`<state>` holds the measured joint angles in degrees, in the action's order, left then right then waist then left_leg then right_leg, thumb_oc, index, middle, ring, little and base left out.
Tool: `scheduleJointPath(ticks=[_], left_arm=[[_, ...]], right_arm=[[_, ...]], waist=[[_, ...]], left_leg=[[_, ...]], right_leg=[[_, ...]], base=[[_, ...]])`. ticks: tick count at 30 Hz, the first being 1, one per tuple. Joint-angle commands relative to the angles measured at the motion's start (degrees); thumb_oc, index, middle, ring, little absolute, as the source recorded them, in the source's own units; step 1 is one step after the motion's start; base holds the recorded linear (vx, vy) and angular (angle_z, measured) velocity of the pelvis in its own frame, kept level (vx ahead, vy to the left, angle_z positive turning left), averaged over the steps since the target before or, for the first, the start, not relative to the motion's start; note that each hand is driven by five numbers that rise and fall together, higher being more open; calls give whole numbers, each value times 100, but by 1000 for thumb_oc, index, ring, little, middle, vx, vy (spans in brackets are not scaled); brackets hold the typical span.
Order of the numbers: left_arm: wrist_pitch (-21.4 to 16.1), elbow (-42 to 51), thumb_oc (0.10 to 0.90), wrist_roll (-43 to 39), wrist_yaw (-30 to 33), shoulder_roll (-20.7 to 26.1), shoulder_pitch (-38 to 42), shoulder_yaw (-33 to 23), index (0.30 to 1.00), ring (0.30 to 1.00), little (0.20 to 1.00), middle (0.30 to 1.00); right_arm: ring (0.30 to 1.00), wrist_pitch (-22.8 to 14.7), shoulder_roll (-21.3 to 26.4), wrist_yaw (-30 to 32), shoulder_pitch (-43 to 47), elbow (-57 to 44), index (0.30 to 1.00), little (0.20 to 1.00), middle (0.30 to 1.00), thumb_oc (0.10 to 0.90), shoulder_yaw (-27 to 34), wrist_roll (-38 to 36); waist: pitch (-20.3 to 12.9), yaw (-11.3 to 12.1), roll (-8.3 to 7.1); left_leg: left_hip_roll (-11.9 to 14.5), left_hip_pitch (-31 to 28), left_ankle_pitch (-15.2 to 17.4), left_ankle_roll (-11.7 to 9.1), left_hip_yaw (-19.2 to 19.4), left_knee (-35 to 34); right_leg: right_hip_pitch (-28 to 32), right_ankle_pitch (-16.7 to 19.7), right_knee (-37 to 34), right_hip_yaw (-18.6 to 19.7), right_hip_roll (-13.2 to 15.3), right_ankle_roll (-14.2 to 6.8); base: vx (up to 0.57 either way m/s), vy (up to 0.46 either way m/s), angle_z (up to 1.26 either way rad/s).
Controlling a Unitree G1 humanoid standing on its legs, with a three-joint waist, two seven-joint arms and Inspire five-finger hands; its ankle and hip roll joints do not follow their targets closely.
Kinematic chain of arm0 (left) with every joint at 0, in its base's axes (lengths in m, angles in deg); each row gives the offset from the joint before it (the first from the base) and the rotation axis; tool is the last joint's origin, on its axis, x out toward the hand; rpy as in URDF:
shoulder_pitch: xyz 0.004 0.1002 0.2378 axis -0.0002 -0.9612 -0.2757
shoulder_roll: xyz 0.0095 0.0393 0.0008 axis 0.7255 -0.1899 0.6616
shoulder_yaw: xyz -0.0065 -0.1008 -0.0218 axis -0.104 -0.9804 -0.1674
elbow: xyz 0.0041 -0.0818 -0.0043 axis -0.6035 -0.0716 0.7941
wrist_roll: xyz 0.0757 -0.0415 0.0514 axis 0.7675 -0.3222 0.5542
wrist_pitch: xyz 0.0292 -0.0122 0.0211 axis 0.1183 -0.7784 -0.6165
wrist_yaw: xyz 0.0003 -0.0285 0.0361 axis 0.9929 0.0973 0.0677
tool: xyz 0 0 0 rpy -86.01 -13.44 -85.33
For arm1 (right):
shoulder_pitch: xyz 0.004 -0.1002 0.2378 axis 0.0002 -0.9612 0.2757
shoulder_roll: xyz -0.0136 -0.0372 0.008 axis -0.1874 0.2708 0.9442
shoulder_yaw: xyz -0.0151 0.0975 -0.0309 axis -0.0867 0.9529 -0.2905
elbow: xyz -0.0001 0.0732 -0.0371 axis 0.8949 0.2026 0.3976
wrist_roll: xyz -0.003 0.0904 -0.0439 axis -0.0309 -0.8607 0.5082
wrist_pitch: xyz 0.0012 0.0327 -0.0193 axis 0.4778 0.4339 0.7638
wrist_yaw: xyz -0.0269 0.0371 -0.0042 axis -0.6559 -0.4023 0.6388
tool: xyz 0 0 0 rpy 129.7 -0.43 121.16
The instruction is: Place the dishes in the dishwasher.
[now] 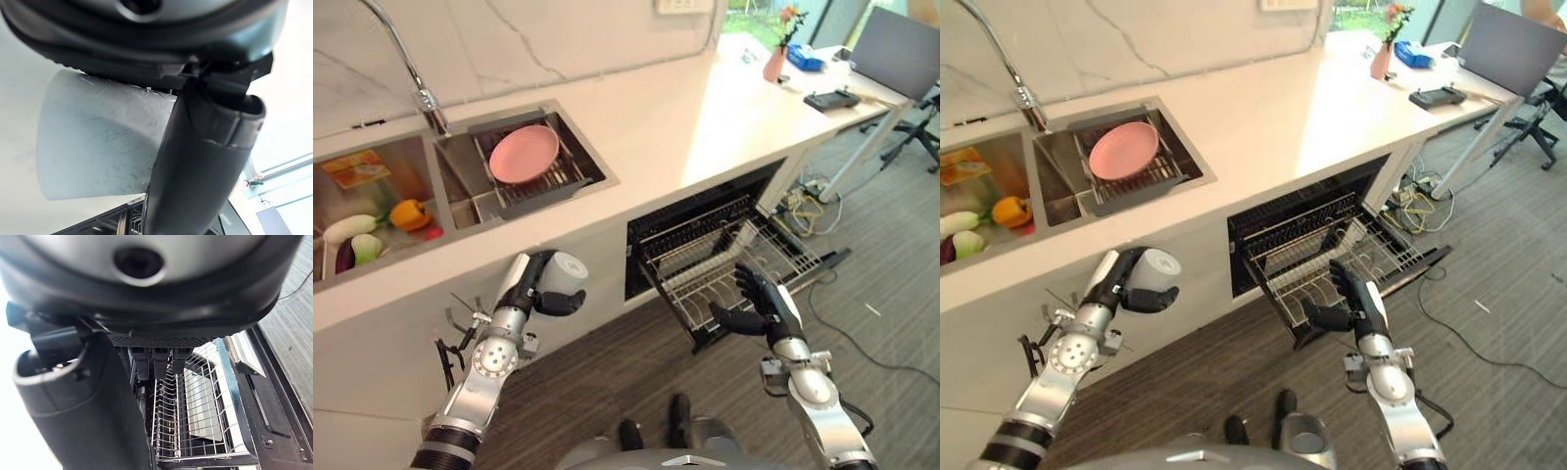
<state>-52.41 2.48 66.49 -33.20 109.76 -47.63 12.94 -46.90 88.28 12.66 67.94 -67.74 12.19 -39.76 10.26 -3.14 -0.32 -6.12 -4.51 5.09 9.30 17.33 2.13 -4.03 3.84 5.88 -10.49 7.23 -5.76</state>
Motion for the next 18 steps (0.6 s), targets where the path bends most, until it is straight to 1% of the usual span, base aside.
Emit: scheduleJointPath(ticks=[1,3,6,8,14,15,17,18], left_arm=[[-558,493,400,-48,169,157,715,-96,300,300,300,300],[-571,478,400,-182,114,104,725,-70,300,300,300,300],[-565,419,400,-289,86,52,769,-11,300,300,300,300],[-547,246,400,-494,56,-52,961,157,300,300,300,300],[-524,51,400,-641,-17,-152,1464,463,300,300,300,300],[-524,50,400,-641,-17,-152,1466,464,300,300,300,300],[-518,-105,400,-772,3,-261,1742,657,300,300,300,300],[-523,-117,400,-774,6,-263,1751,662,300,300,300,300]], right_arm=[[900,-568,126,130,499,-354,900,900,900,800,406,-204],[900,-566,107,83,520,-367,900,900,900,800,375,-243],[900,-567,99,50,486,-455,900,900,900,800,375,-240],[900,-573,67,-13,499,-534,900,900,900,800,346,-439],[900,-564,-30,-336,494,-637,900,900,900,800,195,-1357],[900,-563,-30,-337,494,-637,900,900,900,800,196,-1358],[900,-570,-84,-506,520,-771,900,900,900,800,50,-1961],[900,-568,-81,-509,519,-773,900,900,900,800,55,-1969]], waist=[[-386,-162,-65],[-460,-165,-39],[-468,-186,-34],[-524,-226,-27],[-651,-357,34],[-649,-355,35],[-661,-435,63],[-659,-430,65]], left_leg=[[857,-185,-53,-980,-333,-408],[886,-286,-1,-1005,-321,-402],[911,-337,37,-1025,-335,-360],[912,-408,56,-1042,-250,-340],[941,-580,29,-1111,-126,-433],[941,-583,29,-1111,-124,-434],[959,-605,15,-1131,-75,-454],[960,-607,15,-1131,-72,-455]], right_leg=[[516,-525,-393,-56,98,-337],[615,-413,-648,-96,85,-365],[691,-396,-711,-23,52,-364],[846,-383,-840,0,72,-366],[1101,-449,-1067,25,10,-353],[1102,-449,-1067,26,10,-353],[1098,-464,-1072,86,-4,-340],[1098,-464,-1071,89,-5,-340]], base=[[105,-54,-2],[116,-66,6],[76,-62,7],[86,-46,-17],[56,-34,-20],[19,-45,-8],[8,-40,-14],[8,-45,-25]])
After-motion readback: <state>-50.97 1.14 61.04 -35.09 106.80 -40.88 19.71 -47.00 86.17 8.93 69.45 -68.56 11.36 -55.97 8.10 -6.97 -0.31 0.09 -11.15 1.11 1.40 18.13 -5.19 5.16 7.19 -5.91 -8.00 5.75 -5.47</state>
